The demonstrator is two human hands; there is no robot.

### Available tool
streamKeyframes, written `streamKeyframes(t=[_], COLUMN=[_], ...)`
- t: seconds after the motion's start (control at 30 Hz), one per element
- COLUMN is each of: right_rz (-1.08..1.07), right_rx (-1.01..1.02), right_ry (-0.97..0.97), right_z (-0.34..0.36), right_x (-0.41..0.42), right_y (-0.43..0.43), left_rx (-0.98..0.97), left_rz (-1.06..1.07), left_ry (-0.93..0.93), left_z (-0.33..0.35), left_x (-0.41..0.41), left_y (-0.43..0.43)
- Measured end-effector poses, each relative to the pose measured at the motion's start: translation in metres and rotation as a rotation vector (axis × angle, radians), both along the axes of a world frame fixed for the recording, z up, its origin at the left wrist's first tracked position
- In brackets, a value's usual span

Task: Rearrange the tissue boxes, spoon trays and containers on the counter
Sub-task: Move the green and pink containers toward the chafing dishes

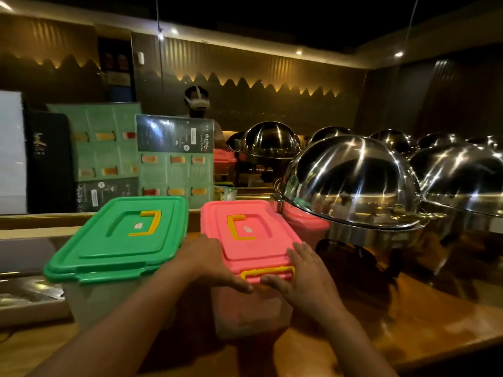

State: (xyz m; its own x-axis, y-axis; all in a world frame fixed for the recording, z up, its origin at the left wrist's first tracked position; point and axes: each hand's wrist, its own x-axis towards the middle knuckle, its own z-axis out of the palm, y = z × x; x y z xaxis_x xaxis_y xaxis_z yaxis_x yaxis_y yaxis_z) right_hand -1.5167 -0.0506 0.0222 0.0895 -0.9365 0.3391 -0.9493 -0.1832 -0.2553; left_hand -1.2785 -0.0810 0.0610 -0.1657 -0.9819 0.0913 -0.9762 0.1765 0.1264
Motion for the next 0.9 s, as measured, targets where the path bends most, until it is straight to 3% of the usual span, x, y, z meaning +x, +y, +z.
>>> streamKeyframes(t=[0.23,0.9], right_rz=[0.015,0.08], right_rx=[-0.07,-0.061], right_ry=[0.065,0.041], right_z=[-0.001,-0.008], right_x=[0.021,0.027], right_y=[-0.055,-0.149], left_rx=[0.155,0.151], left_rz=[-0.029,0.041], left_ry=[0.038,0.18], left_z=[0.032,0.027], left_x=[0.011,0.018], left_y=[-0.034,-0.112])
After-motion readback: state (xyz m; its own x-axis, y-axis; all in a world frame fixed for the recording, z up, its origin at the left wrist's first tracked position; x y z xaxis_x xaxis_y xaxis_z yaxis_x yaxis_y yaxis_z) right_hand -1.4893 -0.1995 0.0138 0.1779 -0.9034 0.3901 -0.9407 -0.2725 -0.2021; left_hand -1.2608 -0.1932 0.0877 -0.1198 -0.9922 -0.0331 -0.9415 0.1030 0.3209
